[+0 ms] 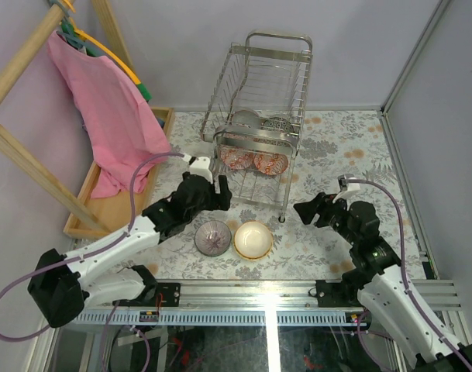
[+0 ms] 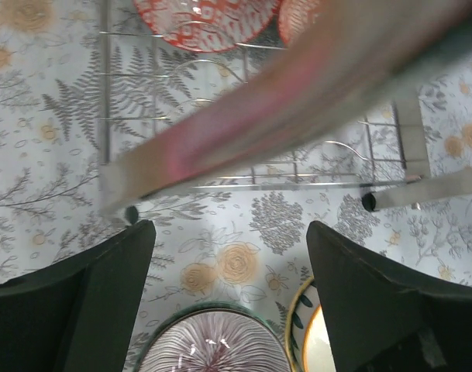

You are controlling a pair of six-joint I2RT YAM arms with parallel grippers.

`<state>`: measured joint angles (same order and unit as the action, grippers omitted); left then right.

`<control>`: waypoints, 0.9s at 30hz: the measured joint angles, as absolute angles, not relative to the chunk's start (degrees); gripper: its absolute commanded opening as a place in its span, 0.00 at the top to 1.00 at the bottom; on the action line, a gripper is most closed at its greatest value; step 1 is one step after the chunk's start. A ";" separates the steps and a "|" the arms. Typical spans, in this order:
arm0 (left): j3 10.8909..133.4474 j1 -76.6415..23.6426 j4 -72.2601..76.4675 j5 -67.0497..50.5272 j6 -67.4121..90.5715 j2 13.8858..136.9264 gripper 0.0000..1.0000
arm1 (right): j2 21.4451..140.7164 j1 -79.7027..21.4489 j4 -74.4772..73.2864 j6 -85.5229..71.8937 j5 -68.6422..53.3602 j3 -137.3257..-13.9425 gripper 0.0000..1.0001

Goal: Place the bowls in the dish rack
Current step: Adjust the dish rack at the center of the board.

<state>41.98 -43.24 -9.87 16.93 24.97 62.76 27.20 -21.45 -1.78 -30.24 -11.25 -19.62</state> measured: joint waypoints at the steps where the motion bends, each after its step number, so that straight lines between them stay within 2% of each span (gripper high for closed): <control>1: 41.95 -44.23 -9.30 17.30 24.62 63.31 0.24 | 27.77 -21.76 -1.78 -30.15 -11.22 -19.94 0.31; 6: 41.43 -49.89 -5.61 19.57 22.79 65.67 0.28 | 28.05 -22.96 -1.78 -29.74 -11.14 -21.76 0.31; 10: 41.43 -53.12 -3.99 21.74 21.78 67.81 0.29 | 26.35 -23.14 -1.83 -29.67 -11.03 -22.06 0.37; 15: 41.43 -56.18 -4.91 26.30 22.13 67.99 0.21 | 25.61 -23.73 -1.85 -29.47 -10.66 -22.09 0.36; 27: 39.62 -58.61 -11.09 32.01 27.97 48.77 0.20 | 34.89 -31.57 0.97 -24.86 -6.48 -23.62 0.36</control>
<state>39.62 -58.61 -11.09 32.01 27.97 48.77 34.89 -31.57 0.97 -24.86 -6.48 -23.62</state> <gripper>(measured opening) 0.800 0.646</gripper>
